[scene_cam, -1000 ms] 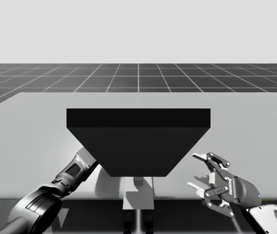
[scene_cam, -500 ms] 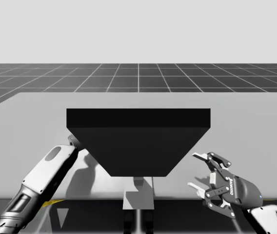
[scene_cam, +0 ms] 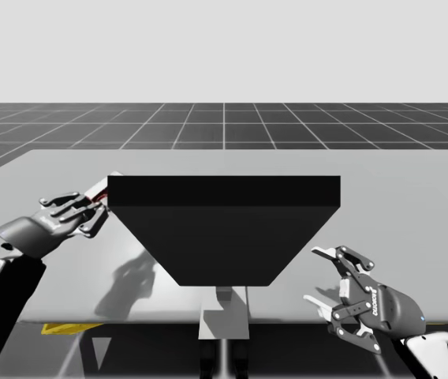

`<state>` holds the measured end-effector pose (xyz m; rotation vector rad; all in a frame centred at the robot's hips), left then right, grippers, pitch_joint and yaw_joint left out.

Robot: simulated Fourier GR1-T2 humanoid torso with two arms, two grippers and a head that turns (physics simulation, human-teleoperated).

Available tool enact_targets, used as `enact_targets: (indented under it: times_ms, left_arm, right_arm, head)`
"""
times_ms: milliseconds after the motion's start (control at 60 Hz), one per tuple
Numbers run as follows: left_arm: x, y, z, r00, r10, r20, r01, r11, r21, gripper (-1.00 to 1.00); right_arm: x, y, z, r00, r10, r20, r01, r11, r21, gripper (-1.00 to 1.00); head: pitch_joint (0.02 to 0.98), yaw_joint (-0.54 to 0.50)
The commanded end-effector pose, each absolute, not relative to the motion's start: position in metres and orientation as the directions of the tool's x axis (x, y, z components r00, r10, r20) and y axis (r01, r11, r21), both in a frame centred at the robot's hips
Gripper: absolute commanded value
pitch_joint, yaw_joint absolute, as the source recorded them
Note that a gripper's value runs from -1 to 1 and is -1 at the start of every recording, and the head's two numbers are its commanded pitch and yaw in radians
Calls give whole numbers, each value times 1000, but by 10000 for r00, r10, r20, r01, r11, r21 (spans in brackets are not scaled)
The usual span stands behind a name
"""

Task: Reach around the screen and pick up the object behind it.

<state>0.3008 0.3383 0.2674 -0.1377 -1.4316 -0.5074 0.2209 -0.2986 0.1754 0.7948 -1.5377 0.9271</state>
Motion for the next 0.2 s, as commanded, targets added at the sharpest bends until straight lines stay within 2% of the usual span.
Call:
enact_targets:
  times_ms: [17,50,200]
  left_arm:
    - [282,341,324,-573,-2491,9668,4012,8810,2508,1000]
    - [276,341,336,-898,-2464,9650,3710,8909,2620,1000]
    - [258,344,376,-1807,-2121,9604,3181,9114,2612,1000]
  right_arm:
    - [221,-299,176,-1600,-32,9871,-8732,4668,-1400,-1000]
    - [221,-299,176,-1606,-45,9870,-8736,4660,-1400,-1000]
    - [220,-299,176,-1666,-42,9860,-8731,4653,-1455,-1000]
  head:
    - [146,-26]
    - [146,-26]
    - [145,-24]
